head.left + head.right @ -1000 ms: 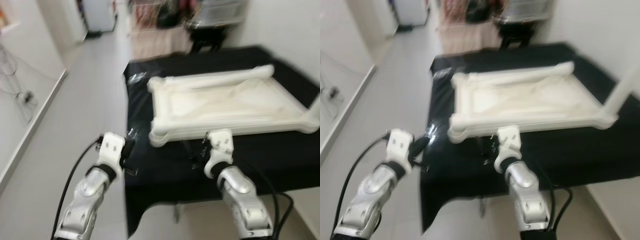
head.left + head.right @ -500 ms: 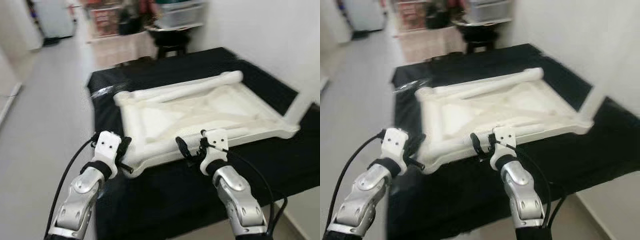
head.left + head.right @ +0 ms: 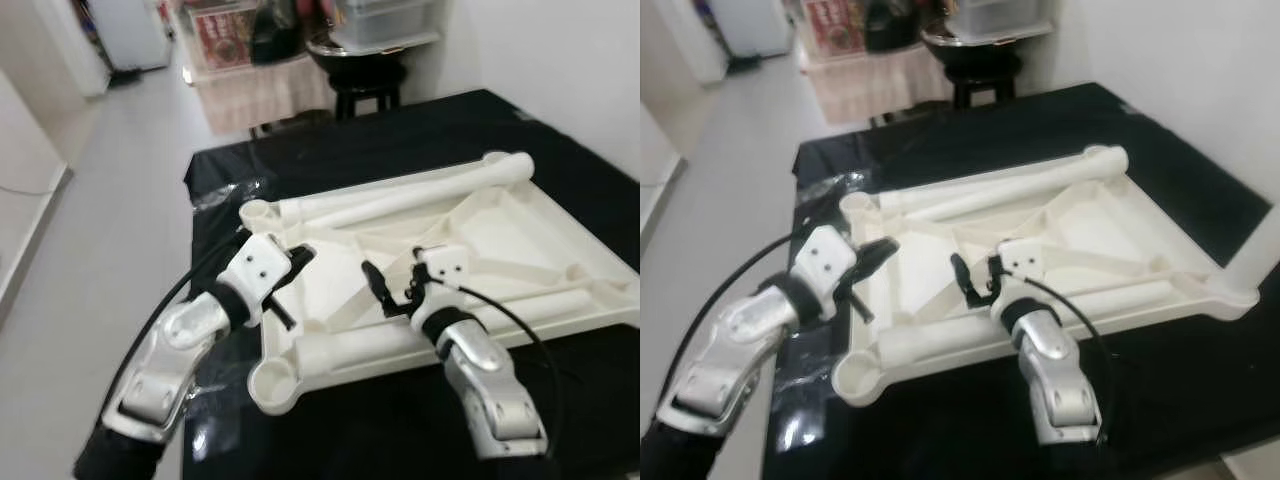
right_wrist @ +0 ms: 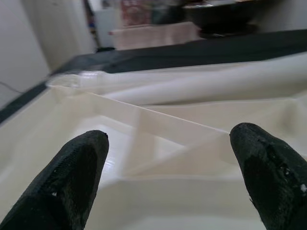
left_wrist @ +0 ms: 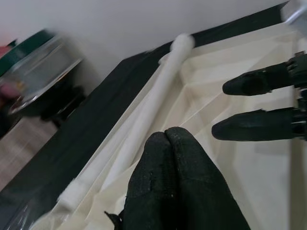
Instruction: Building children table
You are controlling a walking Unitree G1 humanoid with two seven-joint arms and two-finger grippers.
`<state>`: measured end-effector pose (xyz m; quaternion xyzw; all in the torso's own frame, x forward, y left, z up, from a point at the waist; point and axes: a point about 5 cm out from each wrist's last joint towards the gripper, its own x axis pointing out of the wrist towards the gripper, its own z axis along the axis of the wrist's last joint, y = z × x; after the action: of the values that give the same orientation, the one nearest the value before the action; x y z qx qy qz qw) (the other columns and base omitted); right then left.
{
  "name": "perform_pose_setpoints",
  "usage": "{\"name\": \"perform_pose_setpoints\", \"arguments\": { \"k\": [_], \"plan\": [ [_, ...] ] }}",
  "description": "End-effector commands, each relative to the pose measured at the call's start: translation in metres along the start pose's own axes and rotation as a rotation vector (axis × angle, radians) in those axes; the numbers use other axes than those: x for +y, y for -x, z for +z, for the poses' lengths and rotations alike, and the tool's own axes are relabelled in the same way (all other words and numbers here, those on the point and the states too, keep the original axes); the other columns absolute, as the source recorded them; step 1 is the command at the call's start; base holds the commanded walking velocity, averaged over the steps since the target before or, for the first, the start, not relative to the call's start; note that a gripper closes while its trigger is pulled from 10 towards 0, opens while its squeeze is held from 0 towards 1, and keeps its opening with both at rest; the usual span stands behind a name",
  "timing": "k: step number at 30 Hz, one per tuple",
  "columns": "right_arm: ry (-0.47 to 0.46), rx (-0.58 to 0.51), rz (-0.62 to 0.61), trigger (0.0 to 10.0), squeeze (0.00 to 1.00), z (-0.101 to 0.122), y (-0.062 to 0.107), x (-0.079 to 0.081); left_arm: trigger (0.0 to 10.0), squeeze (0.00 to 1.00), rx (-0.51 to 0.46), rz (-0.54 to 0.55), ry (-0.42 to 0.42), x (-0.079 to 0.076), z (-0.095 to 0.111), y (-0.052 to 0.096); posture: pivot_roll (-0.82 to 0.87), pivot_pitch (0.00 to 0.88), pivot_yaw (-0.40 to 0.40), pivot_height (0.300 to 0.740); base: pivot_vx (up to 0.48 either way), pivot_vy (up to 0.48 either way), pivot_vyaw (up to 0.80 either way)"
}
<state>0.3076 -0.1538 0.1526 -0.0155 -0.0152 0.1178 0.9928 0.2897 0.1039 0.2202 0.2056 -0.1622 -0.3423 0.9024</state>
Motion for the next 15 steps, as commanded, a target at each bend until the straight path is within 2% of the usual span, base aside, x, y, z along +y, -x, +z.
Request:
{"name": "perform_pose_setpoints", "arguments": {
  "k": [1, 7, 15],
  "plan": [
    [-0.015, 0.016, 0.007, 10.0, 0.0, -0.006, 0.001, 0.004, 10.0, 0.0, 0.06, -0.017, -0.026, 0.004, -0.008, 0.006, -0.14, 0.064, 0.059, 0.74, 0.0, 0.0, 0.0],
    [-0.032, 0.018, 0.007, 10.0, 0.0, -0.007, 0.001, 0.005, 10.0, 0.0, 0.071, -0.025, -0.066, 0.015, -0.005, 0.006, -0.14, 0.059, 0.063, 0.74, 0.0, 0.0, 0.0],
    [-0.041, 0.018, 0.008, 10.0, 0.0, -0.007, 0.0, 0.005, 10.0, 0.0, 0.09, -0.048, -0.082, 0.013, -0.008, 0.005, -0.14, 0.059, 0.063, 0.74, 0.0, 0.0, 0.0]
  ]
}}
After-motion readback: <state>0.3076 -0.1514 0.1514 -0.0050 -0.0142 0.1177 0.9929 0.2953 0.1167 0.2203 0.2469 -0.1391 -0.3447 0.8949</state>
